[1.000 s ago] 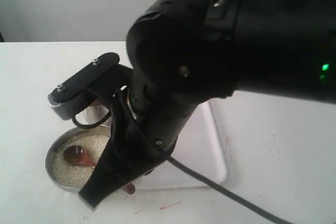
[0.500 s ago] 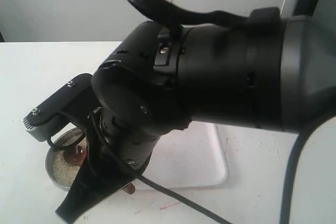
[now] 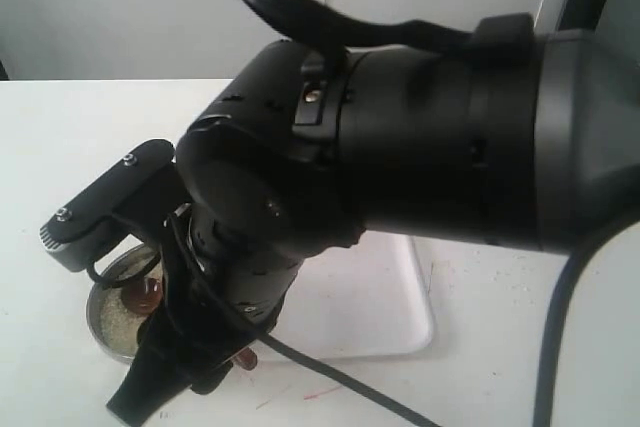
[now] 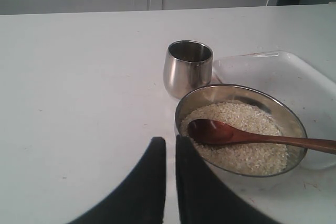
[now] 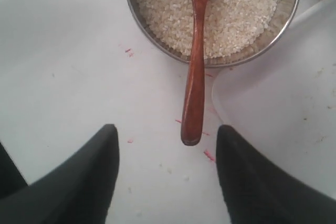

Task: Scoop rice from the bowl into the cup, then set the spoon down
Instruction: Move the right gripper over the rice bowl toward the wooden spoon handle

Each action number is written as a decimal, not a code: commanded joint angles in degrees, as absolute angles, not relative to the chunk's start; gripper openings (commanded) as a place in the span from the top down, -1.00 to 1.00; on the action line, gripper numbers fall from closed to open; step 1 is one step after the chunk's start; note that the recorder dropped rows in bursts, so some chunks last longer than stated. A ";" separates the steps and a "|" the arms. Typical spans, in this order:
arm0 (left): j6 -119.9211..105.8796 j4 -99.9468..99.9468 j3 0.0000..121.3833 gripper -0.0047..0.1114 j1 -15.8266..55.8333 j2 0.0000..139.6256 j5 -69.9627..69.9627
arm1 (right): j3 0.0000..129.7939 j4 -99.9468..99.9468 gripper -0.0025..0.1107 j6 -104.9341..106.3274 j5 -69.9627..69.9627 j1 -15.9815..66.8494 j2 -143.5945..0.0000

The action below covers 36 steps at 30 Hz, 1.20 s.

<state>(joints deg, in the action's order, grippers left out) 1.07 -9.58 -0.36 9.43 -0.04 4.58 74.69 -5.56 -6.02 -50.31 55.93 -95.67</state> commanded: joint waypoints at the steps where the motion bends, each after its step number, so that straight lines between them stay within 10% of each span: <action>1: 1.06 -10.13 0.00 0.67 9.81 0.00 4.38 | 74.73 -5.79 0.01 -1.68 -49.92 56.07 -95.49; 36: 1.06 -10.13 0.00 0.67 9.81 0.00 4.38 | 74.73 -13.38 0.07 -16.49 -46.59 55.78 -104.76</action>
